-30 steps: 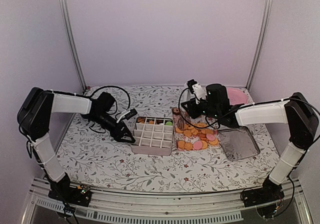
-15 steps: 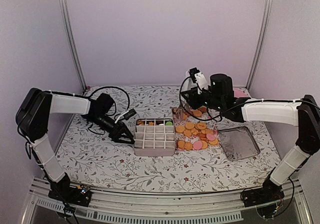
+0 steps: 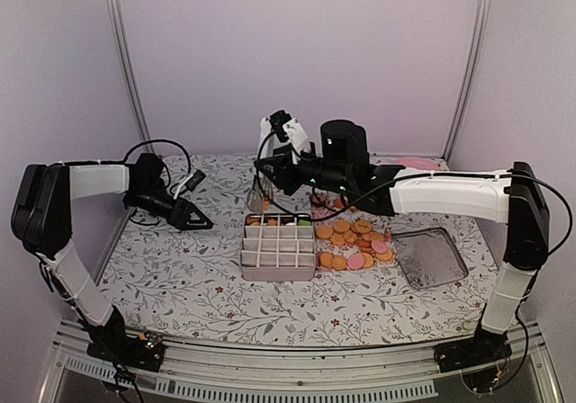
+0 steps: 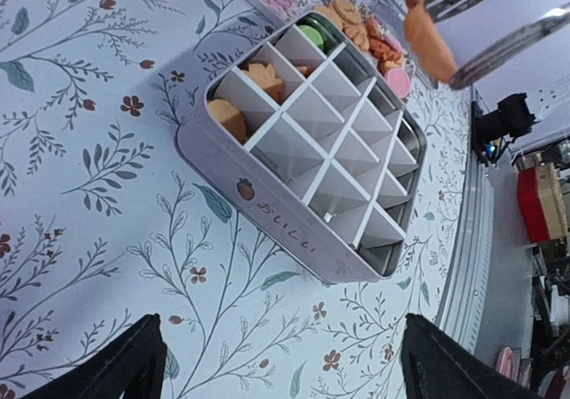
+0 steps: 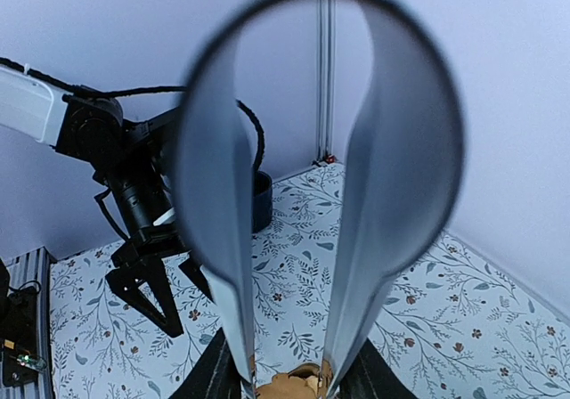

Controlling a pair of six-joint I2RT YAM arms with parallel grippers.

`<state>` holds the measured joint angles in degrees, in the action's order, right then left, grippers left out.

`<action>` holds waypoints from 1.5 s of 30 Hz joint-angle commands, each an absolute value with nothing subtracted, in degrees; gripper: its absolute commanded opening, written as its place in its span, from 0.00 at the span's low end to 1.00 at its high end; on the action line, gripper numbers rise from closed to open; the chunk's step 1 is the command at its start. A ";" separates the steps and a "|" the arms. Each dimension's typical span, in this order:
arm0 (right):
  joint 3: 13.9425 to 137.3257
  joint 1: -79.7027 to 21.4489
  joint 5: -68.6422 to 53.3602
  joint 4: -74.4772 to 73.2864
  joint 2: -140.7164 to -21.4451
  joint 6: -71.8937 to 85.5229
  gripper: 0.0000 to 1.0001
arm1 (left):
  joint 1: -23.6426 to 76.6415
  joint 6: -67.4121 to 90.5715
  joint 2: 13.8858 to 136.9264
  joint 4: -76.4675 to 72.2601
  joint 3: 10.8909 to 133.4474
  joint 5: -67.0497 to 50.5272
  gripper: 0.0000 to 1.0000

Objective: Pack the cookies
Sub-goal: Pick up the fake cookies from the plate, then place the fake cookies in the empty pocket of the box.

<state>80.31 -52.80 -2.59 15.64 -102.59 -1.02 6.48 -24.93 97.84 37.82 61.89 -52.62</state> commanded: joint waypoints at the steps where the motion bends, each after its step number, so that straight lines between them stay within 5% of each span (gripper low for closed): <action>1: 84.60 -54.00 -5.22 16.95 -108.17 -1.03 0.13 | 5.52 -23.39 95.21 37.79 62.06 -50.20 0.92; 17: 89.03 -54.94 -6.54 17.75 -116.81 -0.31 0.18 | 5.63 -23.03 93.17 37.18 61.01 -49.83 0.93; 25: 88.73 -54.96 -7.62 17.58 -116.97 -0.27 0.36 | 5.79 -23.50 92.55 37.17 61.00 -49.78 0.96; 45: 88.50 -55.00 -8.67 18.27 -115.38 -0.32 0.41 | 6.37 -23.47 92.59 36.49 61.26 -49.83 0.99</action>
<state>86.74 -54.70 -7.86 15.03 -116.18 -0.86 5.98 -23.31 94.19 37.17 61.54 -49.45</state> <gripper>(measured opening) 0.403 0.988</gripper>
